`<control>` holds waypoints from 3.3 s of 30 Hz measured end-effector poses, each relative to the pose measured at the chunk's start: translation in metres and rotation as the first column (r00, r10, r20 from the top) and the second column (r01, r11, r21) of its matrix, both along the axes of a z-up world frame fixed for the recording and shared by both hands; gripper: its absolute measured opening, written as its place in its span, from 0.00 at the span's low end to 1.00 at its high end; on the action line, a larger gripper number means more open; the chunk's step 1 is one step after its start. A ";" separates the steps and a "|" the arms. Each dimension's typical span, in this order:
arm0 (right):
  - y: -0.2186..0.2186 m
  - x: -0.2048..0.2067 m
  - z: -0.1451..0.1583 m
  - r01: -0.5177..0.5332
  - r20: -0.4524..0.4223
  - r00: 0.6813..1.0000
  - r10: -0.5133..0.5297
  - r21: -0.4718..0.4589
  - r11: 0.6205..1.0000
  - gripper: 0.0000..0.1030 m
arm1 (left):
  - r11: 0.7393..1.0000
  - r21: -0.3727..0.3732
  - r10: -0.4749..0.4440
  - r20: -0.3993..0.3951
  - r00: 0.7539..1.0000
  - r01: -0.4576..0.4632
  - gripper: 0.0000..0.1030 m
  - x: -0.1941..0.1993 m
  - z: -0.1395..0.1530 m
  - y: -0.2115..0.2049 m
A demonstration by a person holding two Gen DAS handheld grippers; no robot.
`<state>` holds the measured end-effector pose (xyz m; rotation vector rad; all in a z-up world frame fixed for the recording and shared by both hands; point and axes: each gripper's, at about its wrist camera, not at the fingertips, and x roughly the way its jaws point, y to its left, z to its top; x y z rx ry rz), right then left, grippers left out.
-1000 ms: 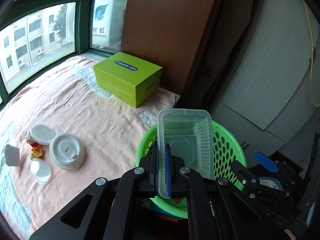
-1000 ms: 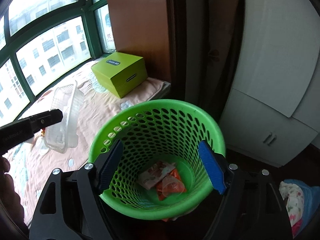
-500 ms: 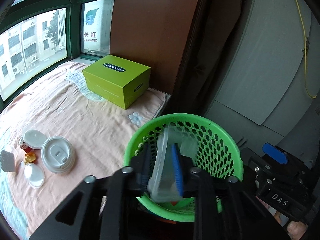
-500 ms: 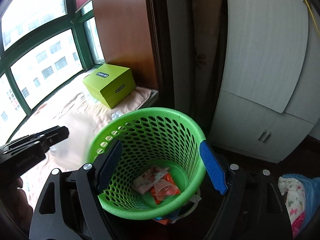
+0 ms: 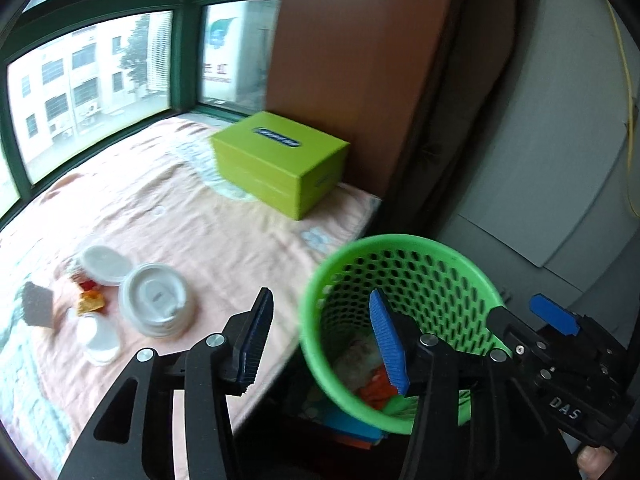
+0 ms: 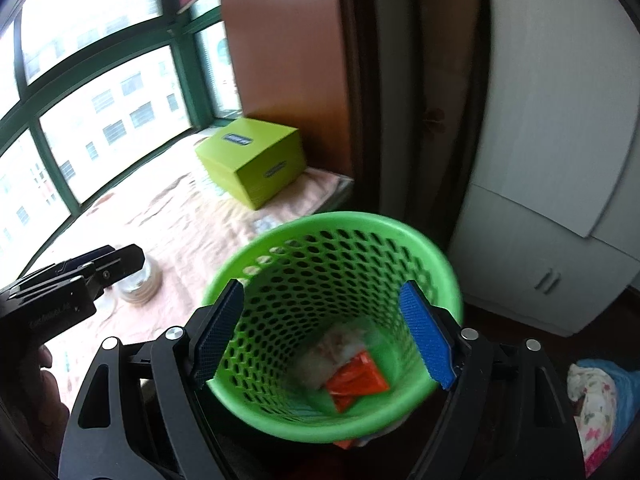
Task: Collect trash
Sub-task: 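Grasp the white foam block with the left tool while the right tool grasps the white cup lid, then carry foam block and lid to the green basket and release them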
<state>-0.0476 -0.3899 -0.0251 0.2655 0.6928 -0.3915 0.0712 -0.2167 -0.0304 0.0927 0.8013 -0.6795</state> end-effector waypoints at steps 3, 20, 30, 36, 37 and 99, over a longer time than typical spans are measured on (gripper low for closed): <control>0.014 0.013 0.001 -0.049 0.000 0.999 0.049 -0.004 0.999 0.83 | 0.998 0.006 0.055 -0.006 0.998 -0.055 0.48 0.010 -0.002 0.021; 0.107 0.113 -0.019 -0.341 -0.033 0.939 0.343 0.066 0.938 0.84 | 0.921 0.043 0.388 -0.027 0.921 -0.386 0.54 0.075 -0.017 0.159; 0.154 0.168 -0.049 -0.458 -0.067 0.881 0.468 0.129 0.880 0.86 | 0.848 0.069 0.529 -0.049 0.847 -0.526 0.57 0.106 -0.029 0.226; 0.169 0.194 -0.066 -0.490 -0.092 0.859 0.503 0.132 0.861 0.88 | 0.815 0.090 0.578 -0.055 0.814 -0.573 0.62 0.119 -0.040 0.251; 0.171 0.199 -0.069 -0.493 -0.096 0.857 0.506 0.134 0.860 0.89 | 0.811 0.093 0.583 -0.055 0.811 -0.577 0.62 0.120 -0.041 0.253; 0.171 0.188 -0.062 -0.454 -0.098 0.884 0.457 0.048 0.890 0.90 | 0.846 0.073 0.531 -0.036 0.847 -0.527 0.42 0.141 -0.066 0.268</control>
